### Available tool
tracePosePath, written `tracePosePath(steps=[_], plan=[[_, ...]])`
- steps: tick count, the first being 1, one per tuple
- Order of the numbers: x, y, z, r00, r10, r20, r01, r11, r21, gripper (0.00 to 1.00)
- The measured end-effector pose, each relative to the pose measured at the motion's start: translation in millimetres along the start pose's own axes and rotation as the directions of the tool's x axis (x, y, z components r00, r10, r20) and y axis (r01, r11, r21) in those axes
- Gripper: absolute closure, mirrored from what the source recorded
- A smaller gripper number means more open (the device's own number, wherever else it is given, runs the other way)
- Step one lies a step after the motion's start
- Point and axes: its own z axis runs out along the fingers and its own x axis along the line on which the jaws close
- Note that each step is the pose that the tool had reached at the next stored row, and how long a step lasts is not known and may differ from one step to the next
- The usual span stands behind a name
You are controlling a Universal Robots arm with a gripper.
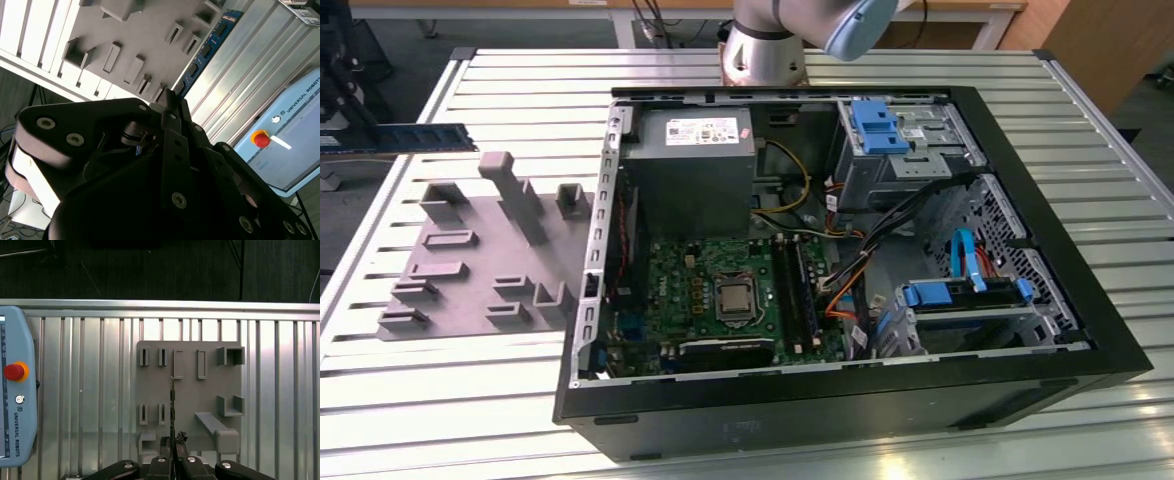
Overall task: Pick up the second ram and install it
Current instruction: 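Pick up the second ram and move it above second insertion slot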
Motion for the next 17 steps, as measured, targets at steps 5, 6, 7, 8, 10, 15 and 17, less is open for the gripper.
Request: tracePosePath(steps=[5,6,7,8,10,15,17], plan=[[0.0,-5.2,0.0,1.0,0.0,0.0,0.0,1.0,0.0,0.86],[0.0,-6.1,-0.1,1.0,0.0,0.0,0.0,1.0,0.0,0.86],[0.0,-7.0,0.0,1.0,0.0,0.0,0.0,1.0,0.0,0.86],[0.0,-8.0,0.0,1.0,0.0,0.0,0.0,1.0,0.0,0.86],[-0.1,-9.9,-0.1,1.0,0.0,-0.0001,0.0,1.0,-0.0001,0.86],[-0.1,-14.7,-0.1,1.0,0.0,0.0,0.0,1.0,0.0,0.86],[-0.1,-16.5,-0.1,1.0,0.0,0.0,0.0,1.0,0.0001,0.86]])
